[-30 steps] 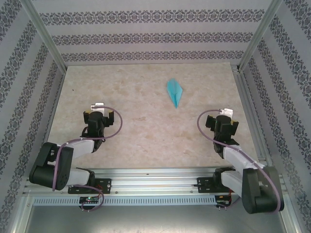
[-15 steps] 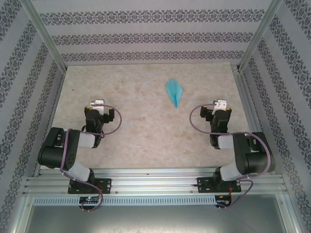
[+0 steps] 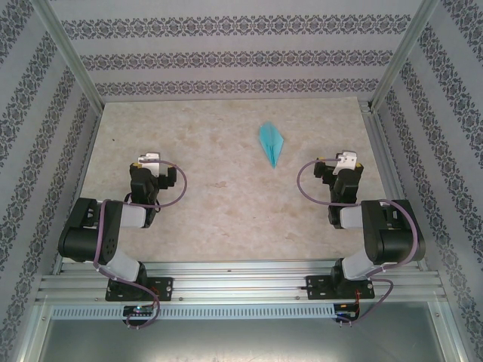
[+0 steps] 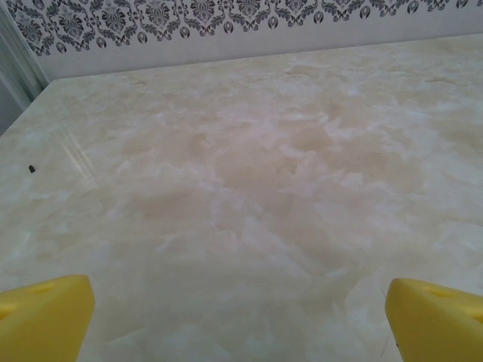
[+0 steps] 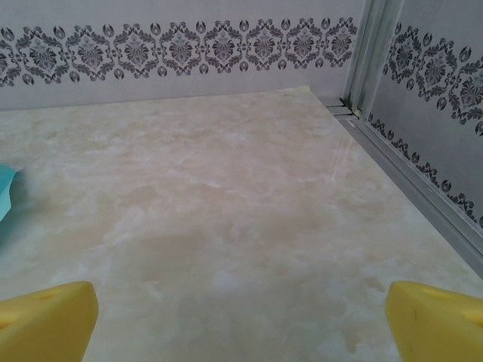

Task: Fold a paper plane with a square sheet of paper (fold left side to right side)
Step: Reset both arms

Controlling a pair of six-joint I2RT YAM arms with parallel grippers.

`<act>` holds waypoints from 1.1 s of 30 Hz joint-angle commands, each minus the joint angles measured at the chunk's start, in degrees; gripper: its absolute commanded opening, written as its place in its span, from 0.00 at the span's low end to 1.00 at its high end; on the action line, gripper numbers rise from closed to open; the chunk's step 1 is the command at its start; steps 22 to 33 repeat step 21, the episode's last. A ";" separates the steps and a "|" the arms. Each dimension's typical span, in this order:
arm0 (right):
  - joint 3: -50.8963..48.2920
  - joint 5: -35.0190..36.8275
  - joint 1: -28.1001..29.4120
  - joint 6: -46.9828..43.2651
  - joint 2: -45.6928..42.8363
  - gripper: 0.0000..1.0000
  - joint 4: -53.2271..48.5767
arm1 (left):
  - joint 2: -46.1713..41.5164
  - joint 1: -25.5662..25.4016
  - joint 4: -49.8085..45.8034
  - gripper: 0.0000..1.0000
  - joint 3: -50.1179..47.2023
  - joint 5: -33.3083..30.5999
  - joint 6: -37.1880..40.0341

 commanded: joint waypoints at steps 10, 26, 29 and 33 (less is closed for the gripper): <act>0.42 1.11 -0.34 1.86 -0.02 0.98 3.73 | -0.01 0.42 -0.50 1.00 0.88 1.73 -0.37; 0.42 1.24 -0.39 2.11 -0.02 0.98 3.95 | -0.05 0.45 -0.69 1.00 0.97 2.26 -0.27; 0.42 1.24 -0.39 2.11 -0.02 0.98 3.95 | -0.05 0.45 -0.69 1.00 0.97 2.26 -0.27; 0.42 1.24 -0.39 2.11 -0.02 0.98 3.95 | -0.05 0.45 -0.69 1.00 0.97 2.26 -0.27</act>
